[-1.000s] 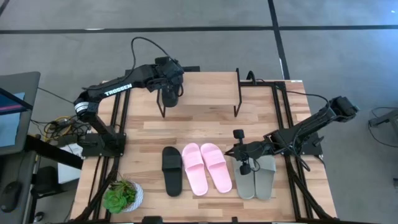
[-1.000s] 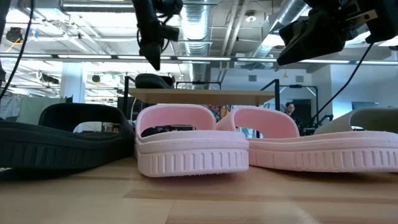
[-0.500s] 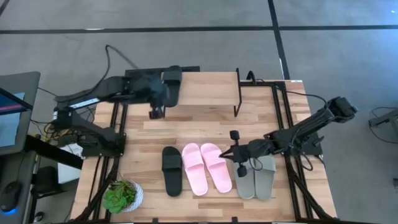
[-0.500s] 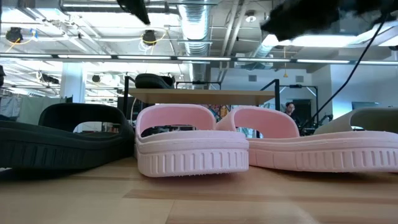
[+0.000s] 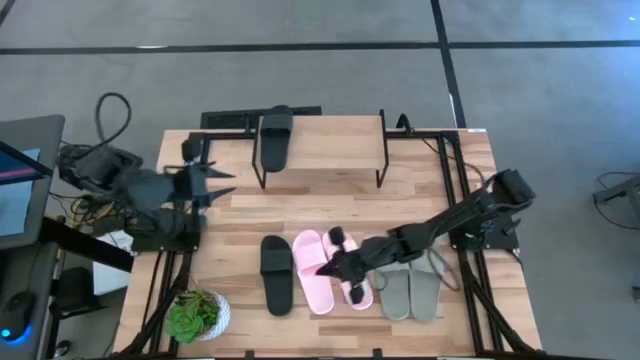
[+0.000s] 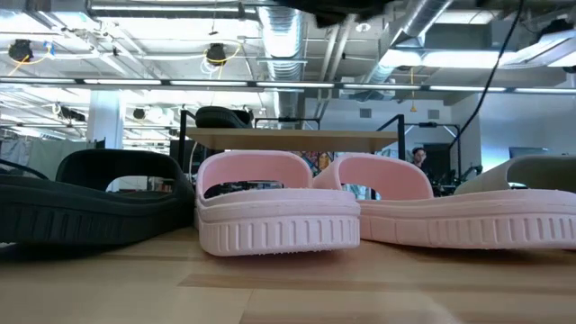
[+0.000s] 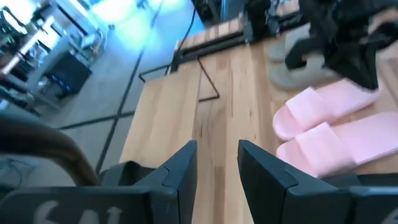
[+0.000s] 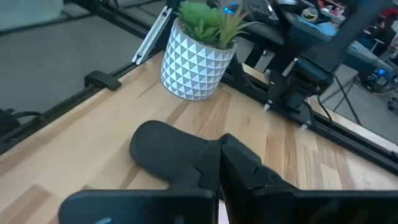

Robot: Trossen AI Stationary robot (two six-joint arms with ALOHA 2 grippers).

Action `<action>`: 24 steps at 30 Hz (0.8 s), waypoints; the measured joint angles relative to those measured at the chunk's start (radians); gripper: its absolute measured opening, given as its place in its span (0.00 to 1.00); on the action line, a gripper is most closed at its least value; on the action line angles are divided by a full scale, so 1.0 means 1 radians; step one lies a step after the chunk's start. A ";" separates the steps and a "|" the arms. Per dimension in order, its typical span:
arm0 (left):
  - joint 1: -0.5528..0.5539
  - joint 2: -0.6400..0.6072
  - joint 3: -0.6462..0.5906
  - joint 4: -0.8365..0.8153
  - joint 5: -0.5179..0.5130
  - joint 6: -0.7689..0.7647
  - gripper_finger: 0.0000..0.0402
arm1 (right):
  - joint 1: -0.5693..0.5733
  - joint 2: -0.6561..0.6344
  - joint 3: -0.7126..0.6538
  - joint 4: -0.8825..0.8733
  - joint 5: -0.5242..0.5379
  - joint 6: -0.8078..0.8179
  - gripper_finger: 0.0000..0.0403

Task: Pick and place slides into the shelf
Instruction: Put the black slide on the shelf

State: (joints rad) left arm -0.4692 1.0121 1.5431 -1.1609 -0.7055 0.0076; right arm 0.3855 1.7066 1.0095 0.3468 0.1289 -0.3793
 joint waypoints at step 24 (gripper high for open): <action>-0.378 -0.094 -0.154 -0.015 -0.358 -0.172 0.26 | 0.009 0.414 0.572 -0.354 0.190 -0.076 0.44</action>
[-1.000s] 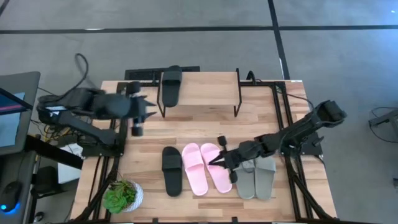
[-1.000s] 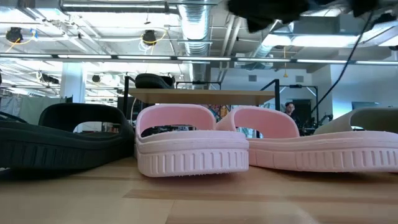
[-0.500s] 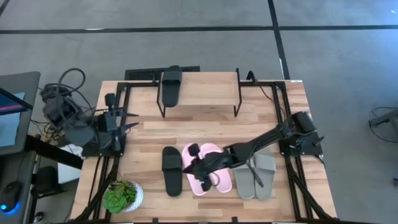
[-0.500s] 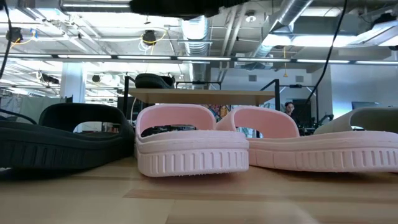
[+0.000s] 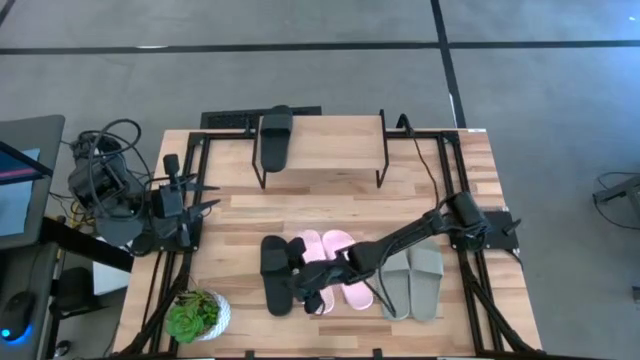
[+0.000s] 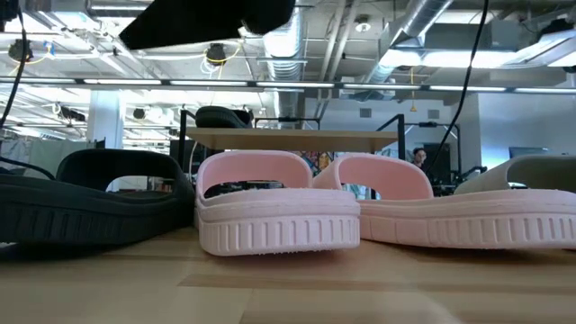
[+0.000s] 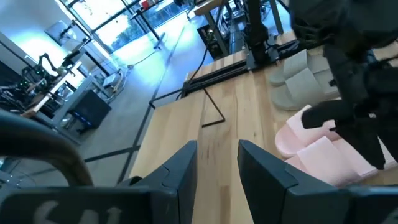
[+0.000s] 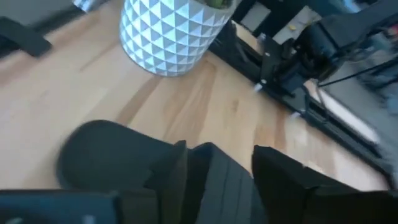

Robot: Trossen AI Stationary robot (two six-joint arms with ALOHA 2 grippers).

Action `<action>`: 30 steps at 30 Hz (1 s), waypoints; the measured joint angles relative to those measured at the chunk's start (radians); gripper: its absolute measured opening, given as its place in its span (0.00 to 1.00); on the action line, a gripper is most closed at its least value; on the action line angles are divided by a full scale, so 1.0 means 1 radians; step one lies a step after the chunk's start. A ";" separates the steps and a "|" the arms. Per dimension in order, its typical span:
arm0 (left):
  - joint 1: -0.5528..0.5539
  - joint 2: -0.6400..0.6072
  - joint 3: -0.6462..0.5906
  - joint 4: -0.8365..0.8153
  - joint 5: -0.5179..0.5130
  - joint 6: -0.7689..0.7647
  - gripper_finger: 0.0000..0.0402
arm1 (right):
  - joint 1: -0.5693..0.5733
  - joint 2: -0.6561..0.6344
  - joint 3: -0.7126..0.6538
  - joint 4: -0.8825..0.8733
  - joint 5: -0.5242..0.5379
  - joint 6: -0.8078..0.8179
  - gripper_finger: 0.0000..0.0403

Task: Pick and place slides into the shelf
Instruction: Put the black slide on the shelf

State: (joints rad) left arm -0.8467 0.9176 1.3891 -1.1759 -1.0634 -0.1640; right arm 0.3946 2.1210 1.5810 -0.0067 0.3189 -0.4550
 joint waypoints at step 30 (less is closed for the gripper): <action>0.000 0.001 0.000 -0.003 -0.025 -0.023 0.26 | 0.006 0.226 0.238 -0.224 0.253 0.057 0.42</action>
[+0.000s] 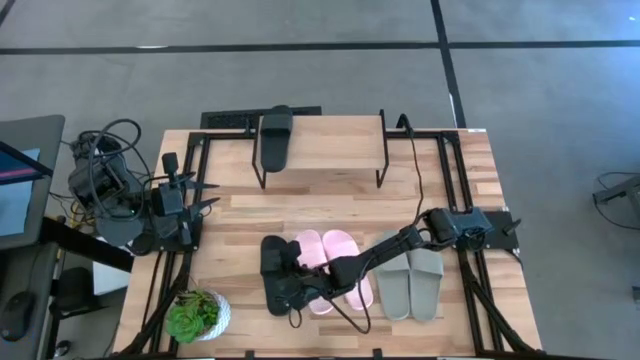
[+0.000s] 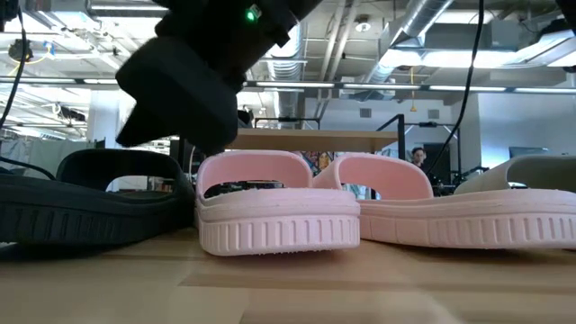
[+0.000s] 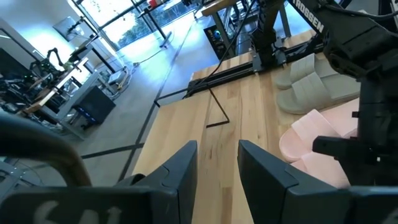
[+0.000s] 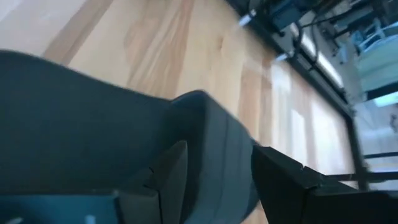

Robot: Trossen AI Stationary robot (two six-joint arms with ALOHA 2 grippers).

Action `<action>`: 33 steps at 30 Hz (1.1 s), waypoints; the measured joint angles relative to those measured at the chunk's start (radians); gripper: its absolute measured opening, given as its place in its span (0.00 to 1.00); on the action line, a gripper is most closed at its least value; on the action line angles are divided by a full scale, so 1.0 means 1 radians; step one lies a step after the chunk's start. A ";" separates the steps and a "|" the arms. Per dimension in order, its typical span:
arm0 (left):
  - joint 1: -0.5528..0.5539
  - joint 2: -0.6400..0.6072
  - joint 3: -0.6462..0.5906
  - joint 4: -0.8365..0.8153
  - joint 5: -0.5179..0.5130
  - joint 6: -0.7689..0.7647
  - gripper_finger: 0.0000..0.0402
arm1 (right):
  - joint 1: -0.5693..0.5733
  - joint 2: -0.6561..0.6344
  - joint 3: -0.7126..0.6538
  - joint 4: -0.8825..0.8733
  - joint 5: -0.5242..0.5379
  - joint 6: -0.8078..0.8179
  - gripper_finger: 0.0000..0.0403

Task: Pick and place slides into the shelf
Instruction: Put the black slide on the shelf

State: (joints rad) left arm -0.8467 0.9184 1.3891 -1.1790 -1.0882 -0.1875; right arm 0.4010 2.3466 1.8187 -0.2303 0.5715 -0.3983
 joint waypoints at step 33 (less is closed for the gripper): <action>0.000 0.000 0.000 0.000 -0.019 0.000 0.26 | -0.060 0.000 -0.001 -0.076 -0.099 0.081 0.25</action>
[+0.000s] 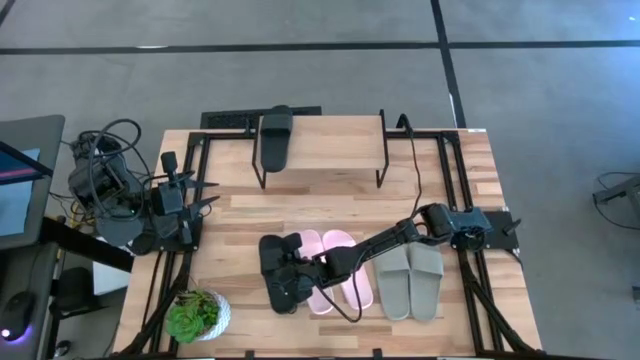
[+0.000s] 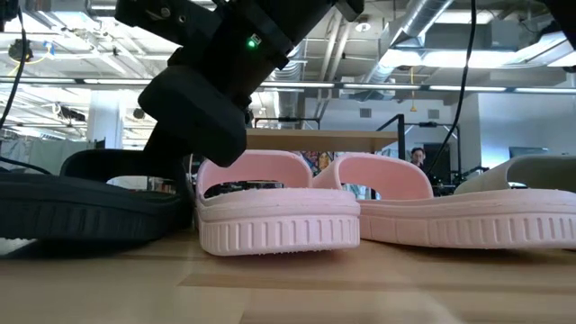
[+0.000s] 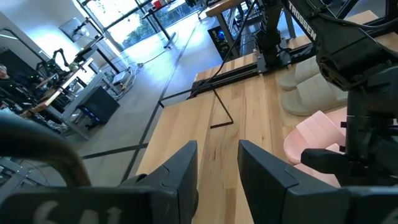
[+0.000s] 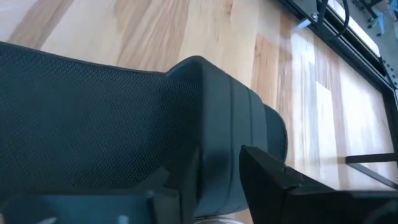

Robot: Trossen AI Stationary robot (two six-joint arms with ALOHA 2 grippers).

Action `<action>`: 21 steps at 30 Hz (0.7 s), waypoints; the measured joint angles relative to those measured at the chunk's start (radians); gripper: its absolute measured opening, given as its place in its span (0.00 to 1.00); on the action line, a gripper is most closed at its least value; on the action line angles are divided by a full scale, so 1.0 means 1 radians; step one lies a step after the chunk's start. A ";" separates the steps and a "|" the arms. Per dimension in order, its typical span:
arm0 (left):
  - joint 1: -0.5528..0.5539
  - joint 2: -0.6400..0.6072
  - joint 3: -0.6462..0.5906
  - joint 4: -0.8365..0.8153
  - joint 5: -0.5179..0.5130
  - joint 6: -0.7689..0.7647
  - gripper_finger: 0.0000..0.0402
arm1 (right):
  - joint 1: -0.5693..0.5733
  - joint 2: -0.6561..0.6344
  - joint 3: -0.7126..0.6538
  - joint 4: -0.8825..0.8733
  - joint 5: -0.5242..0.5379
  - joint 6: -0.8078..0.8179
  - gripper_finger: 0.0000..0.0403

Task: Pick and place slides into the shelf
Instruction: Put the black slide on the shelf

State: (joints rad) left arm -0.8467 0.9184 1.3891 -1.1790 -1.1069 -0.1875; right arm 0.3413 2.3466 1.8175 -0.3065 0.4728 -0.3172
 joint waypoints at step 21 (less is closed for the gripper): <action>0.000 0.000 0.000 0.000 0.000 -0.006 0.26 | -0.019 -0.003 0.000 0.007 0.020 0.048 0.01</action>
State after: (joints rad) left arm -0.8466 0.9184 1.3891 -1.1790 -1.1065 -0.1932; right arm 0.3219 2.3440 1.8175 -0.2994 0.4930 -0.2691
